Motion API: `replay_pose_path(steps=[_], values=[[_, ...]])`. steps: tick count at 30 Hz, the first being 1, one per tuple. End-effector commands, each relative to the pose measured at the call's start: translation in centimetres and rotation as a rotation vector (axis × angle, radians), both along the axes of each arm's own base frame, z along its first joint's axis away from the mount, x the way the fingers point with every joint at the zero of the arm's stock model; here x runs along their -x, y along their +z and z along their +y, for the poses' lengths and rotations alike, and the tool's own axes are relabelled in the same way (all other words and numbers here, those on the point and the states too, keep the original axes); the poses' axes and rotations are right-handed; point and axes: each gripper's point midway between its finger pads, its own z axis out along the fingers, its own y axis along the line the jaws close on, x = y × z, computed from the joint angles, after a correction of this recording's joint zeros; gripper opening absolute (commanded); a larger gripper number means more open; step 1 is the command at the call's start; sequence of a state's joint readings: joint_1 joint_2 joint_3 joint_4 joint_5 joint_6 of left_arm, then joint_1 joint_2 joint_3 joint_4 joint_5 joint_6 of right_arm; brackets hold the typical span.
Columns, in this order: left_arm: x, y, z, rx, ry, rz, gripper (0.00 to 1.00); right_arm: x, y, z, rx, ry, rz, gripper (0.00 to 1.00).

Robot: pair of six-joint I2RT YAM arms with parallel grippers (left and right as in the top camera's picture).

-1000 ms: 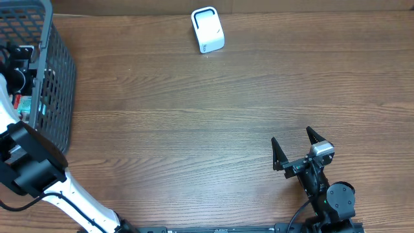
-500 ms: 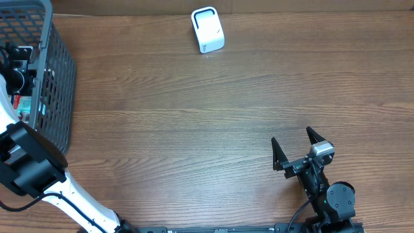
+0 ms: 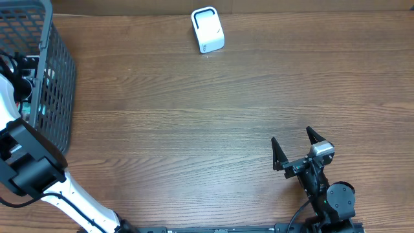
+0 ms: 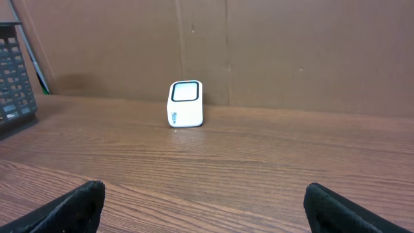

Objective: Scan the item barcode
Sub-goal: 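Grasp the orange and teal snack bundle in the basket with left gripper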

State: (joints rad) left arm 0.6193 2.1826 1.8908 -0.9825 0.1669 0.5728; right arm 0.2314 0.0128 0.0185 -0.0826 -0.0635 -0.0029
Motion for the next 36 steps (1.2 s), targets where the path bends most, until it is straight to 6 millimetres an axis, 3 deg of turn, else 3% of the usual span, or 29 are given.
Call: replay_pose_path(steps=[1,4,9,14,19,26,31,36], values=[[0.4,-0.7,0.1,0.001,0.004,0.018,0.79,0.0,-0.2,0.1,-0.003,0.004,-0.003,1.0],[0.6,-0.8,0.1,-0.002,0.007,0.03,0.66,0.0,-0.2,0.1,-0.003,0.004,-0.003,1.0],[0.5,-0.5,0.2,-0.006,0.009,0.025,0.59,0.0,-0.2,0.1,-0.003,0.004,-0.003,1.0],[-0.2,2.7,0.9,-0.039,0.05,-0.036,0.56,0.0,-0.2,0.1,-0.003,0.004,-0.003,1.0],[-0.6,7.8,1.7,-0.114,0.088,-0.116,0.55,0.0,-0.2,0.1,-0.003,0.004,-0.003,1.0],[-0.2,17.6,1.4,-0.197,0.152,-0.304,0.56,0.0,-0.2,0.1,-0.003,0.004,-0.003,1.0],[1.6,25.7,0.1,-0.248,0.216,-0.475,0.57,0.0,-0.2,0.1,-0.003,0.004,-0.003,1.0],[4.2,31.1,-1.9,-0.233,0.308,-0.601,0.55,0.0,-0.2,0.1,-0.003,0.004,-0.003,1.0]])
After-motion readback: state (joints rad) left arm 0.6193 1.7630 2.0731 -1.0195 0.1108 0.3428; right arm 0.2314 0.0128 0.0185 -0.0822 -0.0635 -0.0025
